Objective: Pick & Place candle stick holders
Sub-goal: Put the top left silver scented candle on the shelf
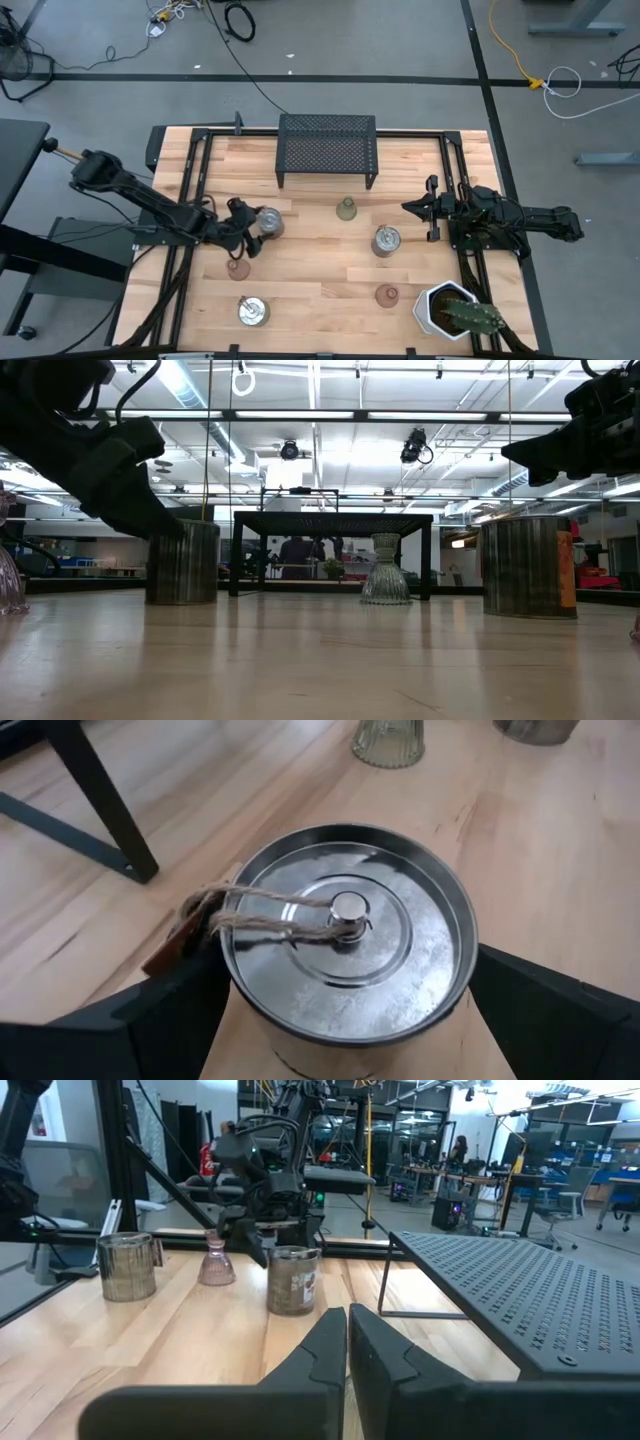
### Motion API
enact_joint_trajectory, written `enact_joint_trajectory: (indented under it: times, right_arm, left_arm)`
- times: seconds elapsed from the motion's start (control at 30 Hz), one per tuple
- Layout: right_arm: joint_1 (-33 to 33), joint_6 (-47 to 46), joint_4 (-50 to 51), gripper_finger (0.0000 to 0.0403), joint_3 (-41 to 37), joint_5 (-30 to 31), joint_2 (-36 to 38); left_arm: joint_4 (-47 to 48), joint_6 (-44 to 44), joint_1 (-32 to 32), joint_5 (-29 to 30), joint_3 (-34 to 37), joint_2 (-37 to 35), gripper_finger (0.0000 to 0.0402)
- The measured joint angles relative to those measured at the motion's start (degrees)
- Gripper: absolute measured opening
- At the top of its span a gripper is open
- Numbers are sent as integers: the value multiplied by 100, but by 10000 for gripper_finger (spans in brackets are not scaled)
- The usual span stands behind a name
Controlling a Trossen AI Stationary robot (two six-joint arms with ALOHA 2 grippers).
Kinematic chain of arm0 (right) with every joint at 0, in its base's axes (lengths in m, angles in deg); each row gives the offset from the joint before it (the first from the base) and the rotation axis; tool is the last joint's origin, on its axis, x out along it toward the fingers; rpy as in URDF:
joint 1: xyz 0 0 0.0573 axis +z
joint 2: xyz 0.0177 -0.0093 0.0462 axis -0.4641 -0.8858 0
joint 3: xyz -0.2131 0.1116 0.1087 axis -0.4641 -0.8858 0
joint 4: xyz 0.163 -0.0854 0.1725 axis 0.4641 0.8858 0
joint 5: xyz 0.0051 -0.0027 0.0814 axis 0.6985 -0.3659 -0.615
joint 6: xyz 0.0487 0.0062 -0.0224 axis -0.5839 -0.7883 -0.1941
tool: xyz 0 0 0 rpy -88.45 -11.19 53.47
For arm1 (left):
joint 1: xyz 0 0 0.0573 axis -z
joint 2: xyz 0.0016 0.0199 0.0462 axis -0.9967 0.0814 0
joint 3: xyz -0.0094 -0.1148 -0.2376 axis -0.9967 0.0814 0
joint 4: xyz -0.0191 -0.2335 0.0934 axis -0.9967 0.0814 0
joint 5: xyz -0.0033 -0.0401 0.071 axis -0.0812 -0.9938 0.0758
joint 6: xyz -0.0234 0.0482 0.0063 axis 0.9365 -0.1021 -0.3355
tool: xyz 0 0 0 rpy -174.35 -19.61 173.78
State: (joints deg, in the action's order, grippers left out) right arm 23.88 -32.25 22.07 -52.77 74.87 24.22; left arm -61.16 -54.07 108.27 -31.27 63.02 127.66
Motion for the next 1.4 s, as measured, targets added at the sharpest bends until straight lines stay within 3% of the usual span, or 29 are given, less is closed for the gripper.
enact_joint_trajectory:
  times: [0.4,1.07,1.4]
  right_arm:
    - [2,0,2,20,0,2,2]
    - [2,1,0,20,0,1,0]
    - [2,0,0,20,0,2,2]
  left_arm:
    - [-413,39,2,245,-2,408,399]
    - [-439,196,2,422,-2,413,398]
    - [-439,196,2,428,-2,411,364]
